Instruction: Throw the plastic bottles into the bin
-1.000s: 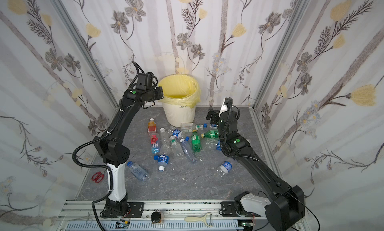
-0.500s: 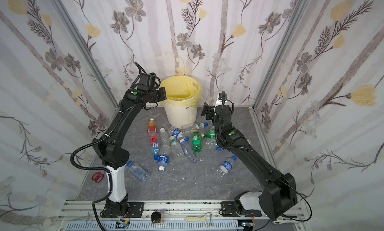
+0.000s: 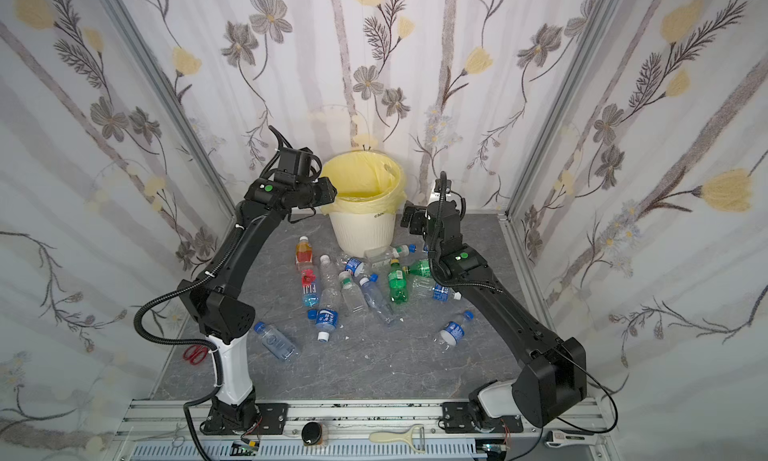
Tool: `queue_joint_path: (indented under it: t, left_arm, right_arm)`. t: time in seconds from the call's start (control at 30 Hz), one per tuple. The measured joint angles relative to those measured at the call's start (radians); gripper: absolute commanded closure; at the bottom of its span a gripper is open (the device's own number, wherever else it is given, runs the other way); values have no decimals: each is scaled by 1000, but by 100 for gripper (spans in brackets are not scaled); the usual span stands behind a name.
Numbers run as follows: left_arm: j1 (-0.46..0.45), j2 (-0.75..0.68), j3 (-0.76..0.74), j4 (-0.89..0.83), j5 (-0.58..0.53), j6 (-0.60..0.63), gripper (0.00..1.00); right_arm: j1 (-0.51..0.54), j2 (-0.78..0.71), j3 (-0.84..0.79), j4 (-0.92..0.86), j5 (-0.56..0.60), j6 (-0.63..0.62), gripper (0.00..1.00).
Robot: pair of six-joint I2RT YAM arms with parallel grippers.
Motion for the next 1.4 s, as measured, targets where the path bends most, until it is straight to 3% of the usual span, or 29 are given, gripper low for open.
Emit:
queue_joint_path:
  t: [0.07,0.17,0.53,0.8,0.93,1.13,1.4]
  left_arm:
    - [0,-6,-2,-2,-7,12,38]
    - [0,-19,-8,-8,-26,21,1]
    - [0,-120,-39,-12,-143,42,0]
    - [-46,-210,-161,8,-231,47,0]
    - [-100,-293,-300,79,-249,63,0]
    - [-191,-454,-624,286,-235,62,0]
    - [-381,-564,-939,566,-285,109,0]
  right_arm:
    - [-5,7,14,-10,-12,7,0]
    - [-8,10,14,-36,-10,8,0]
    - [-20,-97,-126,-50,-10,11,0]
    - [-31,-175,-274,-100,-6,66,0]
    - [-31,-214,-350,-174,23,129,0]
    - [-31,-323,-461,-325,81,261,0]
    - [-31,-544,-672,-437,84,452,0]
